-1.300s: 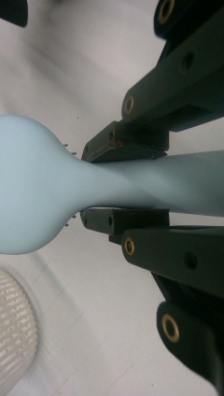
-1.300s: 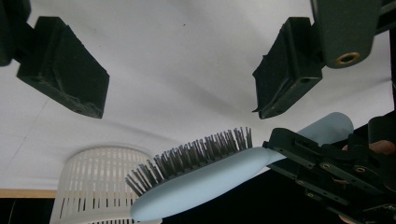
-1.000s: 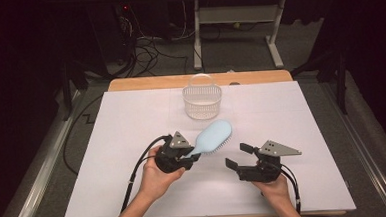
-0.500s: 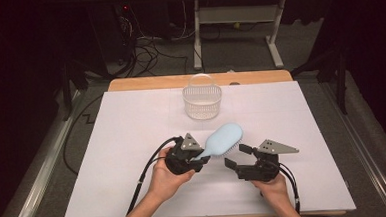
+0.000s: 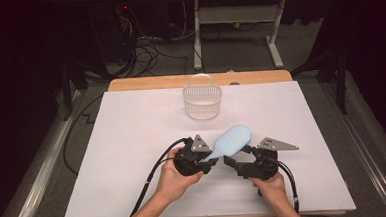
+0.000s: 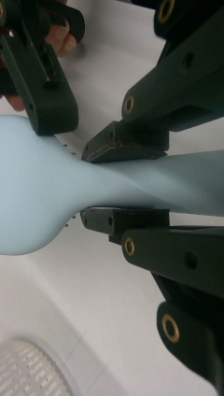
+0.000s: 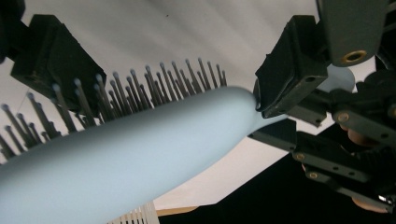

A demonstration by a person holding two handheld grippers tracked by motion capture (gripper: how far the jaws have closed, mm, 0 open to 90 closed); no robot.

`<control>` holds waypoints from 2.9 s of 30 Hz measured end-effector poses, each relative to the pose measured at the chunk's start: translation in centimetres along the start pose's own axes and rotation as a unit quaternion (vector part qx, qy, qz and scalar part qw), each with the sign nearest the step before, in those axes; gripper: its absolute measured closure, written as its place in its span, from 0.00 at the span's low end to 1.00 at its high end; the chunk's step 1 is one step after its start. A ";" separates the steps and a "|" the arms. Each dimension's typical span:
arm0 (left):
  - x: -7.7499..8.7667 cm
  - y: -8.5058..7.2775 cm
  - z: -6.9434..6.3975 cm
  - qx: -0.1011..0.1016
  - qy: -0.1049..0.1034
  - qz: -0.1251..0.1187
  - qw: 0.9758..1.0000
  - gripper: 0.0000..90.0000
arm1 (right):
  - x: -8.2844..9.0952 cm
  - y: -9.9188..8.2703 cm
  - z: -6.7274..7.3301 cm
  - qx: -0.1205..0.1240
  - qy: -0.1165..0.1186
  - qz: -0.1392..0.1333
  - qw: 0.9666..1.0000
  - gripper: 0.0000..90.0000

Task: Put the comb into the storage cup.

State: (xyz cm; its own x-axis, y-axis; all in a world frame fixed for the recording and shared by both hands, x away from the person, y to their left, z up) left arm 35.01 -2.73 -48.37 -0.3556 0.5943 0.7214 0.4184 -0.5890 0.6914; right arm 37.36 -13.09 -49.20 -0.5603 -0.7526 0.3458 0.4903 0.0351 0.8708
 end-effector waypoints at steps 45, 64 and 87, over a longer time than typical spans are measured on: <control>1.1 0.8 -1.7 -0.014 0.002 0.003 1.000 0.77 | 0.2 2.6 1.9 -0.058 0.084 0.012 0.995 0.40; 0.7 0.5 -1.2 -0.021 0.000 0.008 1.000 0.77 | 0.1 3.1 3.1 -0.041 0.099 0.018 0.994 0.59; 1.5 -0.8 0.2 -0.003 0.008 -0.006 1.000 0.64 | -1.0 4.0 3.7 -0.019 0.094 0.036 0.995 0.64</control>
State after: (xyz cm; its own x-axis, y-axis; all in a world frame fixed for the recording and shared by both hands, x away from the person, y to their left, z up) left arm 34.34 -1.23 -47.80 -0.3735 0.5925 0.7137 0.4097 -0.5849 0.7000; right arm 37.38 -9.78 -44.72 -0.3893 -0.8592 0.3321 0.5516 0.0713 0.8310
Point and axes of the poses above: each handheld gripper's, and its own axes: x roughly backward along the jaws, y roughly out of its top, z roughly to its left, the point moved 10 cm from there along -x, roughly forward along the jaws, and after that the axes turned 1 degree about y, right-handed, at the moved point
